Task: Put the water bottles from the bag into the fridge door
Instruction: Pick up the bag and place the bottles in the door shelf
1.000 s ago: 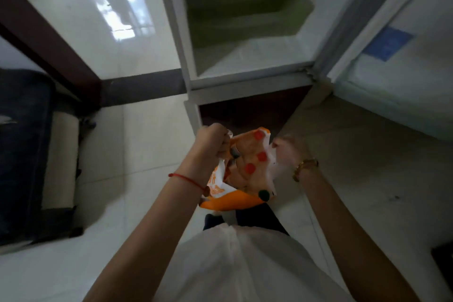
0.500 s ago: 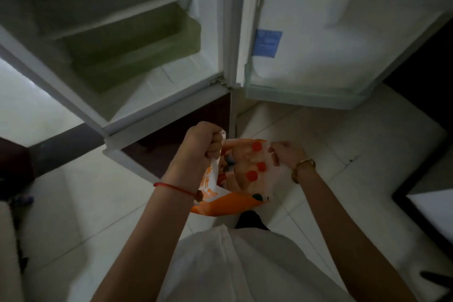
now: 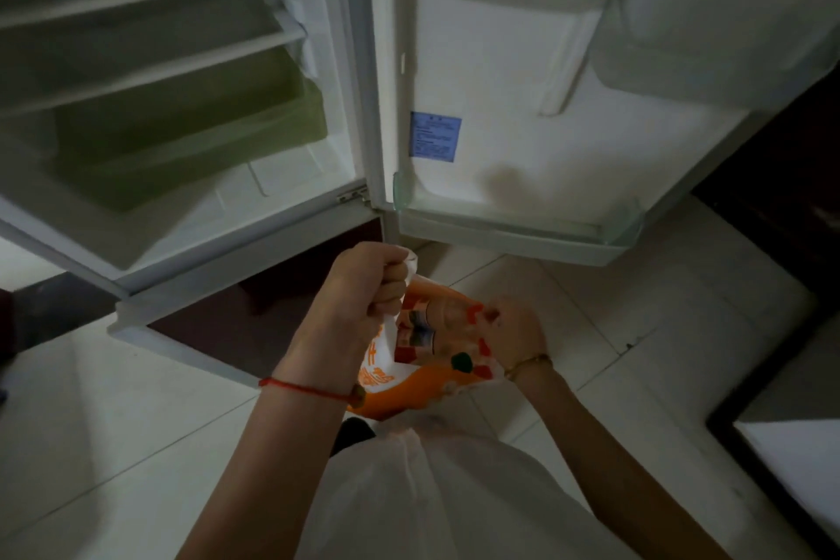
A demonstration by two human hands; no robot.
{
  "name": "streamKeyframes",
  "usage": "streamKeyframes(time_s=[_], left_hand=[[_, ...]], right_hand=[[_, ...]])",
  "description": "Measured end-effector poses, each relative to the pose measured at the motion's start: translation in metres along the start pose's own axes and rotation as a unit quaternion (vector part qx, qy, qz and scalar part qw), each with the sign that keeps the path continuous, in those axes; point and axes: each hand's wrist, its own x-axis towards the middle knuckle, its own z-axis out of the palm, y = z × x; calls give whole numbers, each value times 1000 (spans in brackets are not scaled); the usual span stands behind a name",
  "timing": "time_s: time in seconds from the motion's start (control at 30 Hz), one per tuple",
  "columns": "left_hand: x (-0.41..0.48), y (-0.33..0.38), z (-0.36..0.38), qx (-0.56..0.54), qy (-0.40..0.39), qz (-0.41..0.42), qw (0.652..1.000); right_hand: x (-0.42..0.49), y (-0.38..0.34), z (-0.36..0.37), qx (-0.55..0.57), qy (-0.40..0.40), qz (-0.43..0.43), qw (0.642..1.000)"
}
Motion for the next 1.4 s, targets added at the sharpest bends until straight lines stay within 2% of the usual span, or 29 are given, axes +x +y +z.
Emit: streamKeyframes(time_s=[0.07,0.1,0.27,0.33,0.43,0.5,0.6,0.67,0.8,0.93,1.0,1.1,1.23,1.4], left_hand=[[3,3,9,3,2,3,1000],[5,5,12,7,3,4,1000],[11,16,19,17,-9,0,1000],[14,21,21,21,-9,-7,1000],[19,27,24,25,-10,-19,999],[22,30,24,28,-13,-21,999],[24,36,22,16,-11,-23,1000],[25,40,20,4,-8,-20,1000],[25,53,9,-19,8,2,1000],[22,63,4,-31,-6,3,999],[22,63,8,-32,-11,4,999],[25,61,14,-29,-12,7,999],[30,64,22,-11,-15,5,1000],[38,67,26,-20,-3,5,1000]], right_hand=[[6,2,7,32,-103,56,993],[7,3,9,40,-119,74,989],[14,-6,4,181,-121,166,962],[23,-7,8,252,-111,222,935],[40,-9,17,358,-60,312,878],[52,-9,26,381,-58,341,858],[62,-12,36,362,-55,345,864],[61,-17,38,326,-32,321,889],[47,-36,35,211,37,192,958],[38,-41,22,120,68,50,989],[33,-43,1,86,87,-2,992],[23,-50,-37,40,157,-65,985],[14,-67,-87,49,245,-125,960],[16,-90,-141,92,282,-190,936]])
